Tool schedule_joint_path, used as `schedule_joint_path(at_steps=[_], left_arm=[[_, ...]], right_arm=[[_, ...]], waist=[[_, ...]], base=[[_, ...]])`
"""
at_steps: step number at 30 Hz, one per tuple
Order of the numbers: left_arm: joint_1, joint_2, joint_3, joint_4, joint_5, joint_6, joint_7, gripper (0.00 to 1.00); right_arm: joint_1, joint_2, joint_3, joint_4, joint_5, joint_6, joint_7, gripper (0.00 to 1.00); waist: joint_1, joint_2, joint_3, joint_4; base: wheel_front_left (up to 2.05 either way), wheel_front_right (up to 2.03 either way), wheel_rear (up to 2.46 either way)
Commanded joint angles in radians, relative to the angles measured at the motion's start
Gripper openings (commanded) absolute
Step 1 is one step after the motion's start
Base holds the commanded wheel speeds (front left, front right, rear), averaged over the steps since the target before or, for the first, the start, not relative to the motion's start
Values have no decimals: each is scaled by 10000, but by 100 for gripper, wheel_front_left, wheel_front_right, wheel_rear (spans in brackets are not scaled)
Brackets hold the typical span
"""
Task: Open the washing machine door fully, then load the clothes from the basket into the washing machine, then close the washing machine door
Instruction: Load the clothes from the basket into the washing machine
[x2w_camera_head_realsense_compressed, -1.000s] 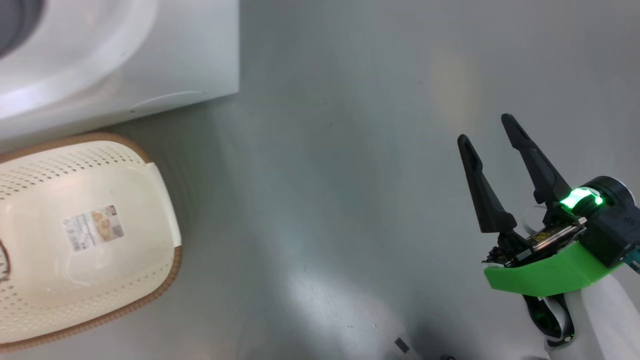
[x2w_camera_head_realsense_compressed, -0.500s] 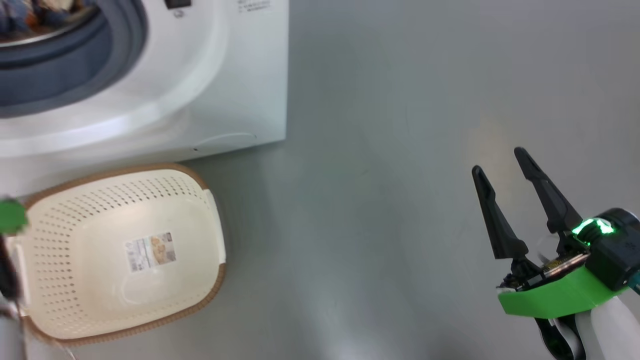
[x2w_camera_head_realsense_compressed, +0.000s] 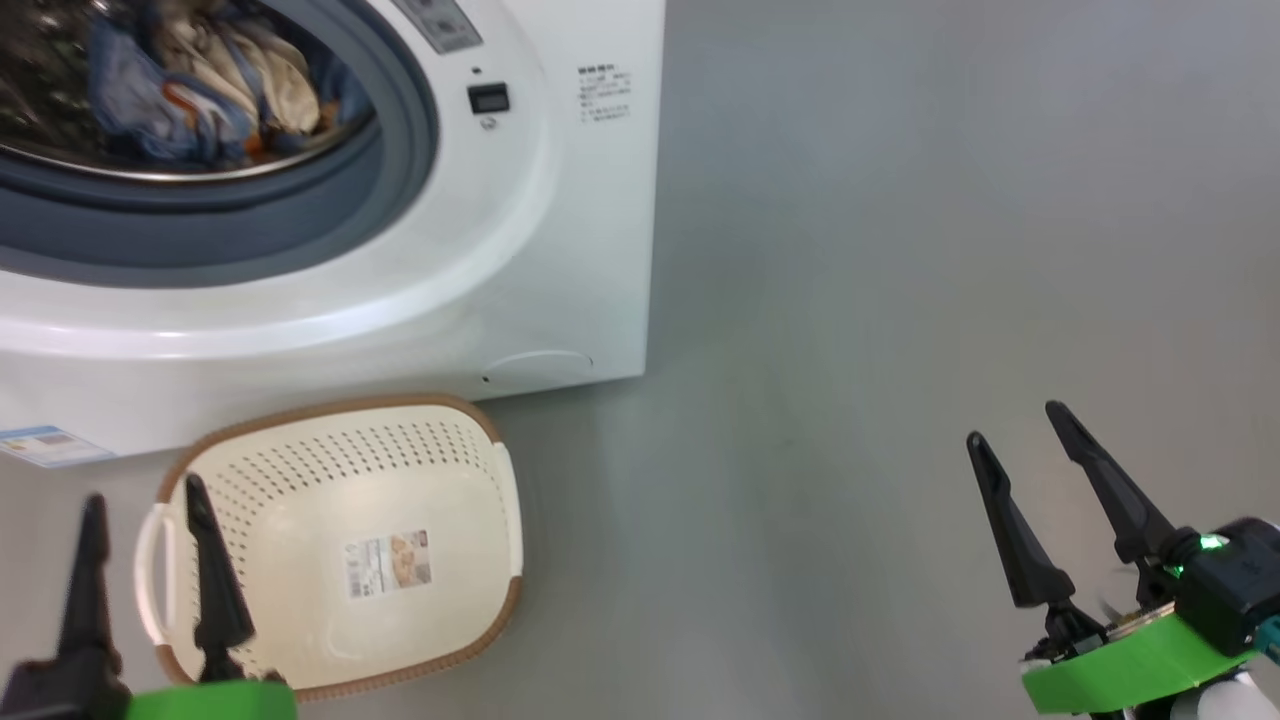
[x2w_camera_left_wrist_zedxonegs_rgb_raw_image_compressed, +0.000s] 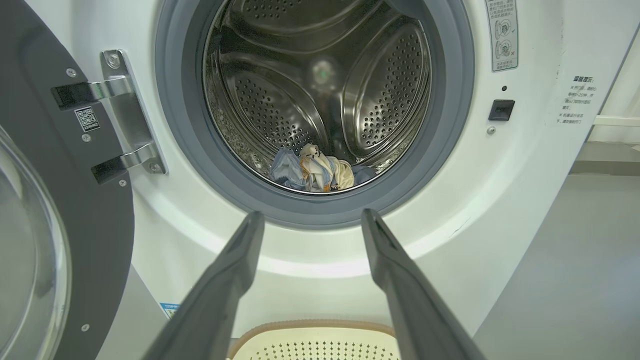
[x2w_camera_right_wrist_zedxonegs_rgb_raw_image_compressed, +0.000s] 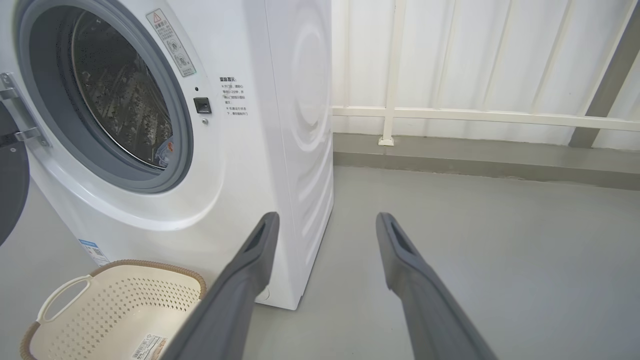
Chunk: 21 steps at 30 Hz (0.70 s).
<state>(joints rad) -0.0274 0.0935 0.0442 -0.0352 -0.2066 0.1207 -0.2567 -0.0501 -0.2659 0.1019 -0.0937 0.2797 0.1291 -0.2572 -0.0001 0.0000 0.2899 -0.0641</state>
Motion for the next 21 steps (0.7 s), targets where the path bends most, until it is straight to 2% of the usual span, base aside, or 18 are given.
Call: schedule_joint_path(at_steps=[1,6,11,21], left_arm=[[255,99,231,-453,129,101,-50,100],[1164,-89,80,-595,123,172,-50,100],[2002,-43,-139,-486,122,-101,-51,100],[2401,-42,-522,-390,109,-258,-1,100]], right_arm=[[236,-202,124,-179,-166,16,-46,100],[724,-58,100,-98,-170,16,-46,100],[1103,-46,384,103,-243,16,-46,100],[1390,-48,534,168,-297,16,-46,100]], waist=[[1,0,-743,472],[1,0,-1639,575],[1,0,-2612,551],[1,0,-3082,527]], base=[[0,0,0],[0,0,0],[0,0,0],[0,0,0]])
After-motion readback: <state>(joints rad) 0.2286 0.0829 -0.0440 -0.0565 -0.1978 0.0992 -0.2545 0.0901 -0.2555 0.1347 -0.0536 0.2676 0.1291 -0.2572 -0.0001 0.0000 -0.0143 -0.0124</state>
